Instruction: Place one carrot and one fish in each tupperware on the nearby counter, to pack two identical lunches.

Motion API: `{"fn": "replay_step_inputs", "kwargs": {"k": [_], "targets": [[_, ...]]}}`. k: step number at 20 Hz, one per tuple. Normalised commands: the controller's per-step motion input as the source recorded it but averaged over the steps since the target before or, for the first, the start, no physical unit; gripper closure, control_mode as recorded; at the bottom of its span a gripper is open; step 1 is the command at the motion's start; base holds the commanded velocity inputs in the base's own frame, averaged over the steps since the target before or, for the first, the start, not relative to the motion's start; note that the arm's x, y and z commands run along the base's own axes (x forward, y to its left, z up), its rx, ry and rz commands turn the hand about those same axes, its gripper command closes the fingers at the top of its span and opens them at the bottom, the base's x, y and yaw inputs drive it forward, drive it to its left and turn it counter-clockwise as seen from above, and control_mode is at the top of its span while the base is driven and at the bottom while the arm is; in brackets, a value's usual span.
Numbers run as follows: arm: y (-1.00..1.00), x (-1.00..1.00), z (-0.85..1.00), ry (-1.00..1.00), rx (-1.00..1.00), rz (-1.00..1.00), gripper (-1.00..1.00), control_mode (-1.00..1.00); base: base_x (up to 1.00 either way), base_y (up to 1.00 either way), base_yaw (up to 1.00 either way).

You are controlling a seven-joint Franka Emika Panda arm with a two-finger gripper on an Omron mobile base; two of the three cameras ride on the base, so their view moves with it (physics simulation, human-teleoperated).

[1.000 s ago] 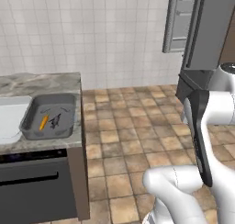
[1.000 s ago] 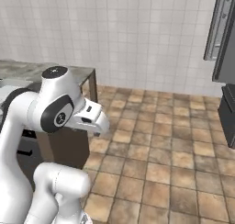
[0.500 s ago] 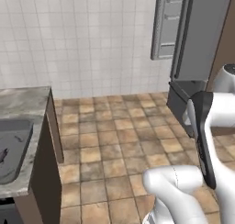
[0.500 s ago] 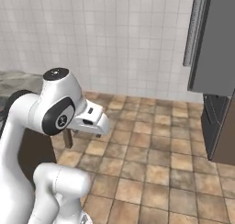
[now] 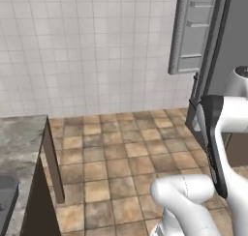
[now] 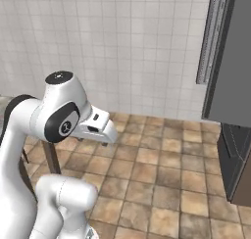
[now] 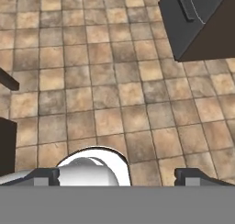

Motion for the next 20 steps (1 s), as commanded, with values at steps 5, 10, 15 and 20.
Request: {"fn": "replay_step_inputs", "kwargs": {"k": [5, 10, 15, 20], "targets": [[0.00, 0.00, 0.00, 0.00, 0.00, 0.00, -1.00, 1.00, 1.00, 0.00, -0.07], [0.00, 0.00, 0.00, 0.00, 0.00, 0.00, -1.00, 1.00, 1.00, 0.00, -0.18], [0.00, 0.00, 0.00, 0.00, 0.00, 0.00, -1.00, 1.00, 1.00, 0.00, -0.32], [0.00, 0.00, 0.00, 0.00, 0.00, 0.00, -1.00, 1.00, 0.88, 0.02, -0.40]]}}
